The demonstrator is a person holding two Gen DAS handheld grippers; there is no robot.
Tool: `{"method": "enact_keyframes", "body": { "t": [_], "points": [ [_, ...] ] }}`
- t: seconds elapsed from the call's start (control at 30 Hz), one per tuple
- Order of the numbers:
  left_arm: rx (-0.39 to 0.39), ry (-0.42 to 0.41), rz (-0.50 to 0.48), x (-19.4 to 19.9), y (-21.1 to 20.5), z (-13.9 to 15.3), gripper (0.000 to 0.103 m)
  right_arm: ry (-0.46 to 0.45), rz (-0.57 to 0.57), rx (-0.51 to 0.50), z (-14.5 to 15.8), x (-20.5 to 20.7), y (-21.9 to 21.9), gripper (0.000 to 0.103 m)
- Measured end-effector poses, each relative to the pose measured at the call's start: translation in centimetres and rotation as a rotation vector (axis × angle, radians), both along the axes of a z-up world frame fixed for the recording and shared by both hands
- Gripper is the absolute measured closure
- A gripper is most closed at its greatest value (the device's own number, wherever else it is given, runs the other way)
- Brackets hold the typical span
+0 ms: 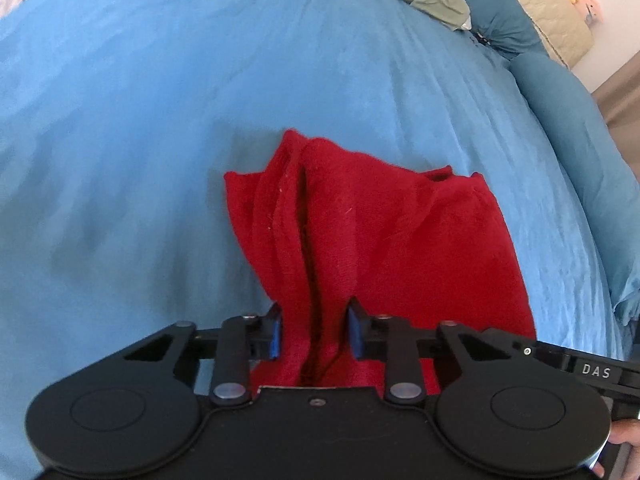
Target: Fold small clothes
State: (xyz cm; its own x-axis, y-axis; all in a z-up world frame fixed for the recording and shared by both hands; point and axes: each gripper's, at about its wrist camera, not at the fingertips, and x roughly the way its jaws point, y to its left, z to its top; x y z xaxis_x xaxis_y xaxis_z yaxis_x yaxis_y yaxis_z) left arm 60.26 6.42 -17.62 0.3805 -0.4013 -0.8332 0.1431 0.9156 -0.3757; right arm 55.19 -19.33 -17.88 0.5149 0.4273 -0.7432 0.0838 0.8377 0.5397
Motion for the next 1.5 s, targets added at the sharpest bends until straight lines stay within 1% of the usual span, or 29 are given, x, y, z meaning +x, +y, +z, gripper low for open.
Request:
{"method": "enact_keyframes", "body": {
  "t": [0.1,0.2,0.27,0.4,0.47,0.53,0.6,0.63,0.67,0.7,0.73,0.83,0.87,0.93,1.0,1.1,1.13,1.17,1.2,1.23,1.27,1.3,1.33,1.37,1.4,1.43,1.47,1.5],
  "points": [
    [0.009,-0.055,-0.022,-1.1,-1.0,1.7,0.075,-0.047,0.004,0.007,2.1,-1.2,0.0,0.065],
    [-0.021,-0.074,-0.037,-2.7,-2.1,3.4,0.075,-0.072,0.002,0.010,4.3,-3.0,-0.6,0.065],
    [-0.021,-0.094,-0.052,-4.3,-3.3,4.8,0.075,-0.094,0.008,0.018,5.7,-4.7,-1.5,0.065],
    [-0.039,-0.120,-0.098,-8.6,-6.0,7.0,0.075,-0.089,-0.008,0.026,7.3,-9.2,-4.4,0.065],
    [-0.054,-0.112,-0.108,-10.5,-7.1,7.3,0.075,-0.070,-0.011,0.006,7.5,-11.4,-5.6,0.065],
    [-0.064,-0.090,-0.102,-12.4,-8.4,6.7,0.076,-0.046,-0.018,-0.006,7.1,-13.5,-7.0,0.065],
    [-0.058,-0.077,-0.108,-13.9,-9.9,5.6,0.082,-0.029,-0.017,-0.041,6.1,-15.3,-8.1,0.065],
    [-0.051,-0.079,-0.106,-14.6,-10.5,4.9,0.090,-0.021,-0.012,-0.057,5.4,-16.0,-8.5,0.065],
    [-0.045,-0.083,-0.103,-15.1,-10.9,4.3,0.094,-0.013,-0.011,-0.074,4.3,-16.6,-8.8,0.065],
    [-0.031,-0.092,-0.095,-15.4,-11.3,3.7,0.094,-0.016,-0.016,-0.073,3.3,-17.1,-9.3,0.065],
    [-0.013,-0.109,-0.089,-15.8,-11.6,3.0,0.094,-0.026,-0.031,-0.050,2.1,-17.8,-10.0,0.065],
    [0.031,-0.114,-0.078,-15.8,-12.4,1.1,0.094,-0.038,-0.067,0.006,-0.1,-18.6,-11.8,0.065],
    [0.047,-0.128,-0.078,-16.1,-12.2,0.8,0.094,-0.045,-0.072,0.021,-0.4,-18.7,-12.0,0.064],
    [0.110,-0.177,-0.089,-16.8,-12.3,0.4,0.093,-0.070,-0.058,0.022,-1.0,-18.9,-12.0,0.063],
    [0.111,-0.201,-0.091,-17.1,-12.2,-0.1,0.093,-0.100,-0.036,0.004,-1.2,-18.8,-11.6,0.061],
    [0.138,-0.248,-0.104,-17.5,-13.1,-0.5,0.093,-0.138,-0.020,0.000,-1.5,-19.2,-11.9,0.058],
    [0.146,-0.263,-0.107,-17.7,-13.1,-0.5,0.093,-0.148,-0.022,-0.001,-1.5,-19.6,-12.0,0.054],
    [0.151,-0.274,-0.107,-17.9,-13.1,-0.4,0.093,-0.164,-0.029,-0.014,-1.2,-19.9,-11.9,0.043],
    [0.154,-0.286,-0.101,-18.1,-13.1,-0.1,0.093,-0.177,-0.032,-0.025,-0.9,-19.9,-11.6,0.038],
    [0.154,-0.299,-0.094,-18.6,-12.7,0.2,0.092,-0.204,-0.033,-0.039,-0.4,-20.3,-11.5,0.027],
    [0.155,-0.311,-0.084,-18.9,-12.5,0.8,0.084,-0.228,-0.034,-0.052,0.3,-21.0,-11.4,0.017],
    [0.157,-0.329,-0.078,-19.5,-12.2,1.5,0.075,-0.254,-0.032,-0.065,1.1,-21.5,-11.2,0.014],
    [0.161,-0.355,-0.069,-20.1,-11.9,2.4,0.053,-0.279,-0.027,-0.083,2.0,-22.2,-10.9,0.006],
    [0.167,-0.387,-0.059,-21.0,-11.6,3.6,0.033,-0.297,-0.026,-0.103,2.9,-23.1,-10.8,0.002],
    [0.171,-0.417,-0.049,-21.7,-11.4,4.5,0.025,-0.312,-0.028,-0.127,3.9,-23.8,-10.4,0.001],
    [0.175,-0.448,-0.040,-22.7,-11.1,5.8,0.010,-0.323,-0.029,-0.151,5.1,-24.7,-10.0,0.000],
    [0.179,-0.478,-0.025,-23.8,-10.7,7.1,0.001,-0.332,-0.035,-0.181,6.4,-25.8,-9.5,0.000],
    [0.181,-0.503,-0.009,-25.1,-10.3,8.5,0.000,-0.340,-0.044,-0.207,7.5,-26.9,-9.3,0.000]
  ]
}}
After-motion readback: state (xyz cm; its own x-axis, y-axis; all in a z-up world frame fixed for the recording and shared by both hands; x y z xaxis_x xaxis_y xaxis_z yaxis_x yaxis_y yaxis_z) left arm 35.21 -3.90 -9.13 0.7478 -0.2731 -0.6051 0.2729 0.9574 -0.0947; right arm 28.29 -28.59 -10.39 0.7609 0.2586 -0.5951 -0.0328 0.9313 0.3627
